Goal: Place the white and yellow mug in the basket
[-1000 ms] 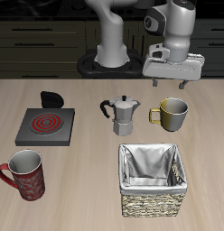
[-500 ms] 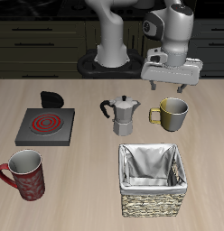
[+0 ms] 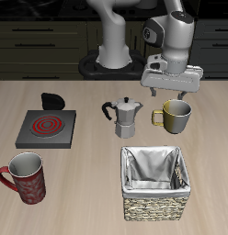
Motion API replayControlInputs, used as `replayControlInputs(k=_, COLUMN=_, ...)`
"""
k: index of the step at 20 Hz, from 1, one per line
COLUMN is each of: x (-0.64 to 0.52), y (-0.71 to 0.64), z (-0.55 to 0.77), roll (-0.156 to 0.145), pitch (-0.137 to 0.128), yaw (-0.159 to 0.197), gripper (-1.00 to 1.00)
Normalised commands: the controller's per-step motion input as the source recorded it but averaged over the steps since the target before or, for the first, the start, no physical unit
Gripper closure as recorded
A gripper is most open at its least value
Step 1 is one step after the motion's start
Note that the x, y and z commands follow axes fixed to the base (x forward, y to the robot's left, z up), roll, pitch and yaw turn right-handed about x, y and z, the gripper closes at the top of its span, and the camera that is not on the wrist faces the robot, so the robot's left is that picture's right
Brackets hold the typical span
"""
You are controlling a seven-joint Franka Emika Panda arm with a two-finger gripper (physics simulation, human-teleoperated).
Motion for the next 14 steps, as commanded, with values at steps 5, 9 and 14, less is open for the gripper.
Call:
replayControlInputs(k=5, x=0.06, y=-0.06, z=-0.20, roll=-0.006, pitch=0.025, yaw=-0.025, gripper=-1.00)
replayControlInputs(k=9, x=0.00, y=0.02, z=-0.20, roll=0.009, pitch=0.037, yaw=-0.021, gripper=-1.00)
replayControlInputs(k=14, x=-0.02, y=0.03, z=-0.17, roll=0.019, pitch=0.031, yaw=-0.014, gripper=-1.00)
